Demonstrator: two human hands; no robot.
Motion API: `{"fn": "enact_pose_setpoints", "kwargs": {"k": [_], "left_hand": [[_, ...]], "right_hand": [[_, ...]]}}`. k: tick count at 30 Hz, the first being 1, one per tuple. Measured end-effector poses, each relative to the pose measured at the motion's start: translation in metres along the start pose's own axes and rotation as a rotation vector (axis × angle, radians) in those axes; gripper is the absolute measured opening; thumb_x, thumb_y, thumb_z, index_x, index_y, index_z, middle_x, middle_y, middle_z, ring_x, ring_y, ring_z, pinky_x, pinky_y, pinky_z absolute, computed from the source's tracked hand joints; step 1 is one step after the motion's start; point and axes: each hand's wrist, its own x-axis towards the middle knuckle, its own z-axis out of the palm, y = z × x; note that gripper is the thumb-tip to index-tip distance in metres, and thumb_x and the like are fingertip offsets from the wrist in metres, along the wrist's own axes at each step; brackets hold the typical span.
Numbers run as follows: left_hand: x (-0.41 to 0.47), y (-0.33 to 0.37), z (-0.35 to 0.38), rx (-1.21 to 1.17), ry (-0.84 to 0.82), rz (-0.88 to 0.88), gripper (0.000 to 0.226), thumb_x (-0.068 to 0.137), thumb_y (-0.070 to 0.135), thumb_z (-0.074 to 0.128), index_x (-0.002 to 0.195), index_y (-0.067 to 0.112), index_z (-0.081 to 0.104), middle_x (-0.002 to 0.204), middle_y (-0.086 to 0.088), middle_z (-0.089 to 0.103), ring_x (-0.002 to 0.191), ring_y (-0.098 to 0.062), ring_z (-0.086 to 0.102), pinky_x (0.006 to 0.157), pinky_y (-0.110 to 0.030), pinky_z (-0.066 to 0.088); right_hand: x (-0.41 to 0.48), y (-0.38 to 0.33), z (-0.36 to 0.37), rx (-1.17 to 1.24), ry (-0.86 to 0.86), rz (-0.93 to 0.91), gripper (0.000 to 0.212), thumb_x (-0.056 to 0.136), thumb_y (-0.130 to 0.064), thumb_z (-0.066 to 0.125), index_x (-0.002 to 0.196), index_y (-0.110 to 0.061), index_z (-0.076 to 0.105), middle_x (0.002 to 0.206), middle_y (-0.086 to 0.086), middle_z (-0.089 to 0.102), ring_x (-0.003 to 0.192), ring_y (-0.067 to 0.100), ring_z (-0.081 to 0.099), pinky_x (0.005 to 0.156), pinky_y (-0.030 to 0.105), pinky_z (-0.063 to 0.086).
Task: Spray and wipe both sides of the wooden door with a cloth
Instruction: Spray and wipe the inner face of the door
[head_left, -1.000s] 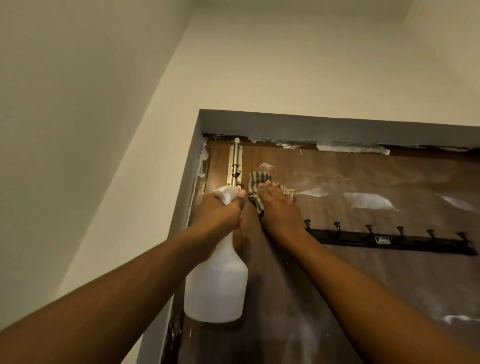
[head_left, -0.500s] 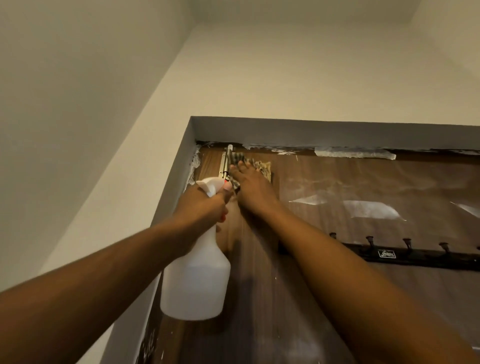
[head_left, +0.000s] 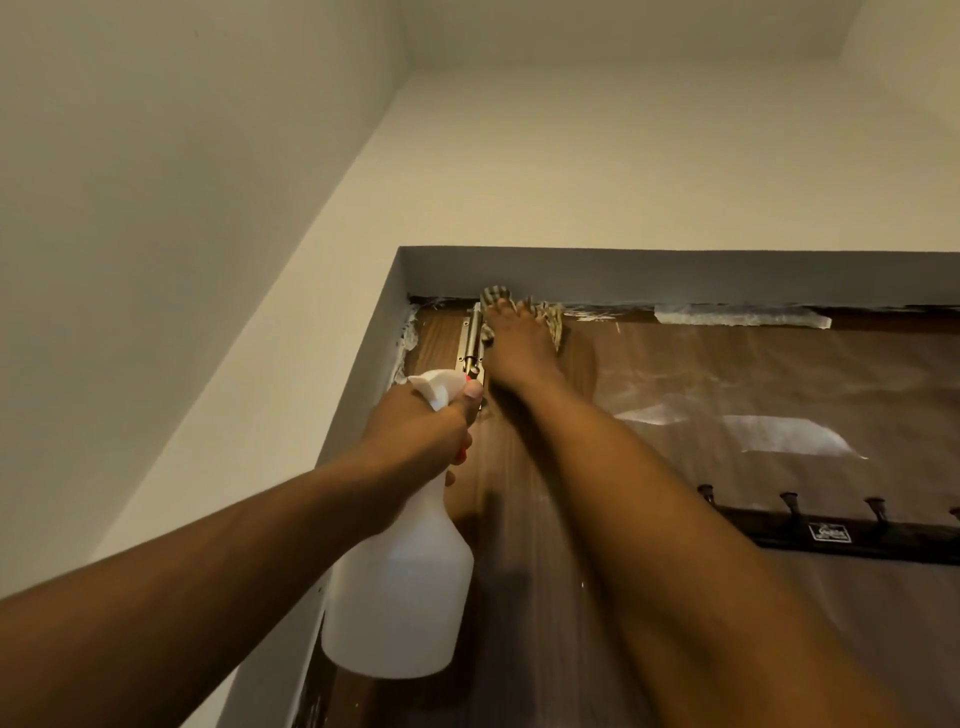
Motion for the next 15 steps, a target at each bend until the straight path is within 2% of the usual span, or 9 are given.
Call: {"fn": "enact_pose_setpoints", "kwargs": {"k": [4, 6, 8, 12, 15], "left_hand": [[0.006, 0.01, 0.013, -0.003, -0.008, 0.019, 0.042, 0.091, 0.045, 0.055, 0.117, 0.013, 0.051, 0.088, -0.011, 0.066, 0.081, -0.023, 0.067, 0.066, -0.034, 0.056], [0.011, 0.02, 0.021, 0.003, -0.007, 0.043, 0.037, 0.092, 0.045, 0.055, 0.112, 0.015, 0.052, 0.084, -0.009, 0.065, 0.077, -0.021, 0.066, 0.065, -0.034, 0.056], [0.018, 0.029, 0.028, 0.012, -0.013, 0.066, 0.038, 0.091, 0.046, 0.055, 0.11, 0.012, 0.054, 0.085, -0.01, 0.066, 0.075, -0.02, 0.065, 0.063, -0.034, 0.056], [0.03, 0.043, 0.042, 0.072, -0.033, 0.114, 0.046, 0.088, 0.051, 0.056, 0.108, 0.01, 0.056, 0.089, -0.013, 0.068, 0.077, -0.024, 0.068, 0.063, -0.035, 0.059], [0.03, 0.048, 0.05, 0.107, -0.023, 0.136, 0.045, 0.089, 0.051, 0.055, 0.106, 0.01, 0.057, 0.086, -0.01, 0.068, 0.074, -0.02, 0.067, 0.054, -0.029, 0.053]], "right_hand": [[-0.033, 0.026, -0.017, 0.014, -0.089, -0.086, 0.071, 0.094, -0.009, 0.054, 0.156, -0.026, 0.025, 0.164, 0.0, 0.019, 0.152, 0.02, 0.011, 0.122, 0.039, 0.012], [-0.051, 0.048, -0.024, 0.015, -0.098, -0.1, 0.072, 0.092, -0.007, 0.055, 0.154, -0.03, 0.029, 0.163, -0.003, 0.021, 0.151, 0.017, 0.014, 0.121, 0.037, 0.015], [-0.06, 0.073, -0.034, 0.009, -0.05, -0.054, 0.071, 0.091, -0.006, 0.054, 0.153, -0.031, 0.032, 0.163, -0.002, 0.022, 0.151, 0.018, 0.016, 0.121, 0.038, 0.017], [-0.038, 0.119, -0.061, -0.012, -0.042, 0.16, 0.067, 0.093, -0.008, 0.053, 0.154, -0.027, 0.031, 0.164, 0.006, 0.018, 0.15, 0.027, 0.018, 0.121, 0.039, 0.015], [-0.015, 0.105, -0.053, 0.006, 0.012, 0.177, 0.067, 0.09, -0.009, 0.054, 0.152, -0.027, 0.037, 0.156, 0.011, 0.038, 0.141, 0.032, 0.037, 0.118, 0.045, 0.027]]}}
